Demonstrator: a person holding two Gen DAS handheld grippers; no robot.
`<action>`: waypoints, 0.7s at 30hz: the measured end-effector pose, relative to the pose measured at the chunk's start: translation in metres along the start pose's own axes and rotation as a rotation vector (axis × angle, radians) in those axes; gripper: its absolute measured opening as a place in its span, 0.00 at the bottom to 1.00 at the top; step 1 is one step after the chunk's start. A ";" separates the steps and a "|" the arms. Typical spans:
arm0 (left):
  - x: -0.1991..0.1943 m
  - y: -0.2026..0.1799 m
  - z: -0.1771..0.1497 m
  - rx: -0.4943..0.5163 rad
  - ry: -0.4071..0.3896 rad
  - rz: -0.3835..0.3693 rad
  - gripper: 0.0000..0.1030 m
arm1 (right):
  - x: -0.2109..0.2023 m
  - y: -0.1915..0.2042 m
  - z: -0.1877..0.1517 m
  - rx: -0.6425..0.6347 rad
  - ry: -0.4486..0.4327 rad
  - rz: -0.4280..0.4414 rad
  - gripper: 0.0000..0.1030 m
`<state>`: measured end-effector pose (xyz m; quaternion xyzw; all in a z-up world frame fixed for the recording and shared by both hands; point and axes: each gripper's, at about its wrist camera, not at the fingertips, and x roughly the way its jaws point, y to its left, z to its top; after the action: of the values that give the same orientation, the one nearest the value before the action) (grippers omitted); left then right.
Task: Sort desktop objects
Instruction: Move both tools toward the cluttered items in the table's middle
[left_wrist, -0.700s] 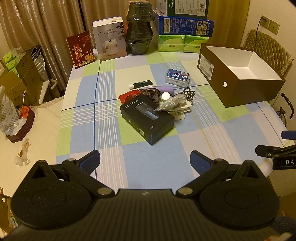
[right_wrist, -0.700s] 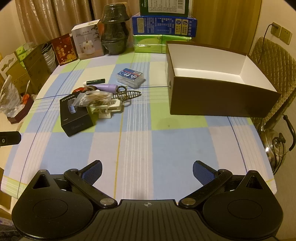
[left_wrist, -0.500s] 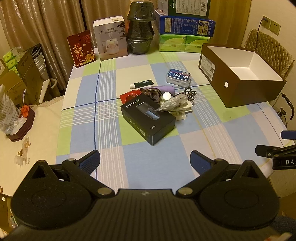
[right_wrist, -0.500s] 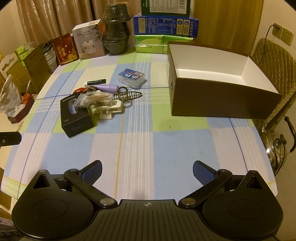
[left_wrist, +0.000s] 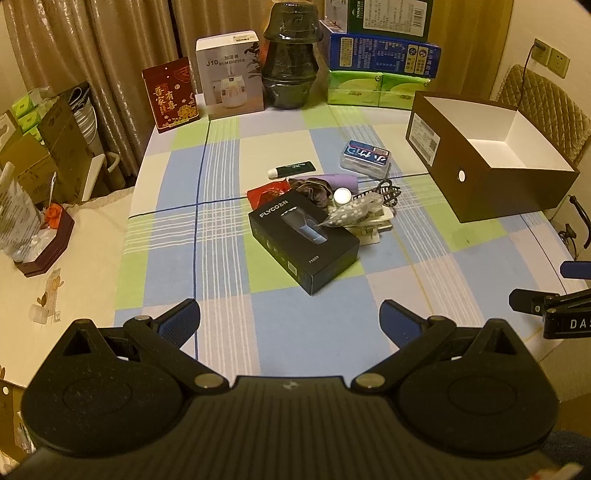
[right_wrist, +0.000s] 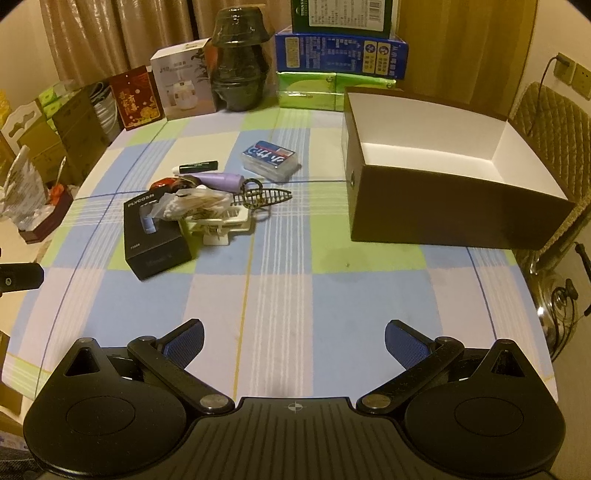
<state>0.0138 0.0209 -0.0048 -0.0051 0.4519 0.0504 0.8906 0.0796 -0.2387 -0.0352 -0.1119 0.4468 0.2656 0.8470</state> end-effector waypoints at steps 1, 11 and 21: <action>0.001 0.000 0.000 -0.001 0.001 0.001 0.99 | 0.001 0.000 0.001 -0.002 0.000 0.001 0.98; 0.006 0.002 0.005 -0.009 0.009 0.003 0.99 | 0.007 0.001 0.007 -0.016 -0.008 0.022 0.98; 0.015 0.003 0.013 -0.023 0.020 -0.001 0.99 | 0.015 0.001 0.018 -0.033 -0.013 0.045 0.98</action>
<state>0.0324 0.0254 -0.0091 -0.0158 0.4602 0.0552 0.8860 0.0982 -0.2251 -0.0374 -0.1139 0.4390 0.2926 0.8418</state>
